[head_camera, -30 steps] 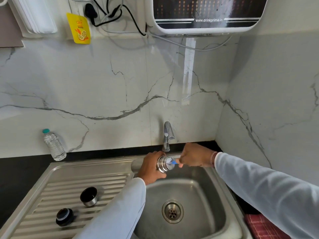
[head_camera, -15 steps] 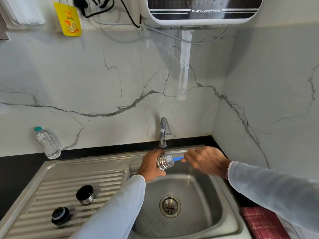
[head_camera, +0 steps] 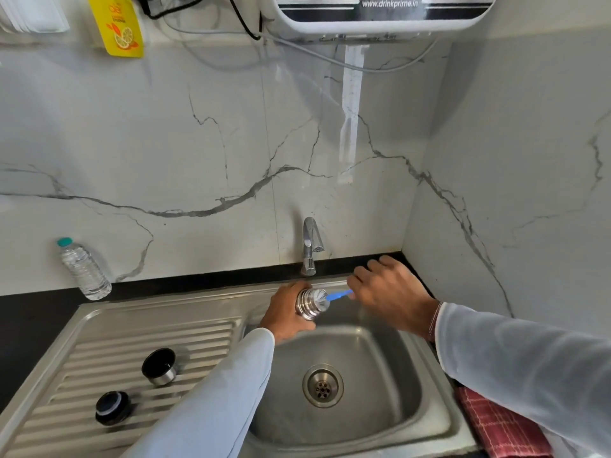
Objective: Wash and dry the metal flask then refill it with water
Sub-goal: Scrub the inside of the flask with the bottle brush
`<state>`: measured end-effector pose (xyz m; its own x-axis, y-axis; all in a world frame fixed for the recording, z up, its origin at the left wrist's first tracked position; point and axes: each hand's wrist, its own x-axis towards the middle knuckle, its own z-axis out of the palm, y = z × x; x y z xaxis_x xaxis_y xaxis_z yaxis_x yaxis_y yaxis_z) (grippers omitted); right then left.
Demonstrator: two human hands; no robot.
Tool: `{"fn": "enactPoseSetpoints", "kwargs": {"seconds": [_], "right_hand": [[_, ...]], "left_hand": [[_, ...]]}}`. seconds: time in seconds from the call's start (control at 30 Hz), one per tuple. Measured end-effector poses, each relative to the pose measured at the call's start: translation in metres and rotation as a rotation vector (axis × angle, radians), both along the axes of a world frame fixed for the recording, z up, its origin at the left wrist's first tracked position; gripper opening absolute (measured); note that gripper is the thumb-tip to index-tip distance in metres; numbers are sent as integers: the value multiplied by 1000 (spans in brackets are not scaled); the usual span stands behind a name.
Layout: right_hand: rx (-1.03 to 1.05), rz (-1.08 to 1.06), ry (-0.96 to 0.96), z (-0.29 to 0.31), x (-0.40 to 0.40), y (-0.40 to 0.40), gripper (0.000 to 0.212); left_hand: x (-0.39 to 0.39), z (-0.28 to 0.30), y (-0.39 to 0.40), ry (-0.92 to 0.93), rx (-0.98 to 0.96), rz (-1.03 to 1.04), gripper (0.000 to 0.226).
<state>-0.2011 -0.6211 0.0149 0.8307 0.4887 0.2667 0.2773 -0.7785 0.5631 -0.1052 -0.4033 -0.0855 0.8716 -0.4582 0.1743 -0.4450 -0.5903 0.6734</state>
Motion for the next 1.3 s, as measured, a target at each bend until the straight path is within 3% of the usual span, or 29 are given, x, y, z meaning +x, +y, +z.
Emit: {"fn": "enactPoseSetpoints", "kwargs": {"seconds": [0.03,0.1,0.2,0.3,0.37,0.47,0.5,0.57,0.63,0.67,0.77,0.87,1.07,1.13,1.2,1.23,1.3], "right_hand": [[-74,136,-158,-5,-3,-5,14],[-91,319,-289,-13,-2,-17,16],[-101,331,-200,-19,4,-38,26],[-72,129,-15,-16,0,-31,39],[126,-93,230,-5,-5,-10,47],[915,-487,824,10,2,4,50],[1015,-545,929,16,6,2,50],[956,-508,954,25,6,-2,49],[795,-377,804,26,0,0,38],[645,-302,670,23,-3,1,33],[65,84,33,4,-11,-2,12],[18,344,-250,-7,-9,-16,8],[-80,346,-149,-15,1,-26,18],[-74,257,-54,-5,2,-20,15],[-55,60,88,3,4,-8,25],[29,-96,218,5,6,-2,32],[458,-388,603,13,11,4,40]], "left_hand": [[0,1,0,24,-18,2,73],[-1,3,-1,44,-29,-13,72],[-3,1,-3,13,-8,-29,69],[-4,-1,-5,-26,-8,1,69],[-4,-3,-6,-53,5,13,68],[-2,-3,-9,-94,59,-35,66],[-3,-2,-9,-88,68,-44,66],[-3,0,-9,-70,83,-40,65],[-2,0,-9,-50,93,-39,66],[-1,0,-8,-33,88,-41,68],[1,5,-8,32,47,-32,67],[2,9,-10,69,24,-52,63],[-5,-2,-10,91,14,-78,62],[-9,-6,-12,101,19,-70,63],[-11,-10,-13,102,8,-46,63],[-12,-11,-14,89,7,-36,63],[-12,-13,-14,59,28,-31,63]]}}
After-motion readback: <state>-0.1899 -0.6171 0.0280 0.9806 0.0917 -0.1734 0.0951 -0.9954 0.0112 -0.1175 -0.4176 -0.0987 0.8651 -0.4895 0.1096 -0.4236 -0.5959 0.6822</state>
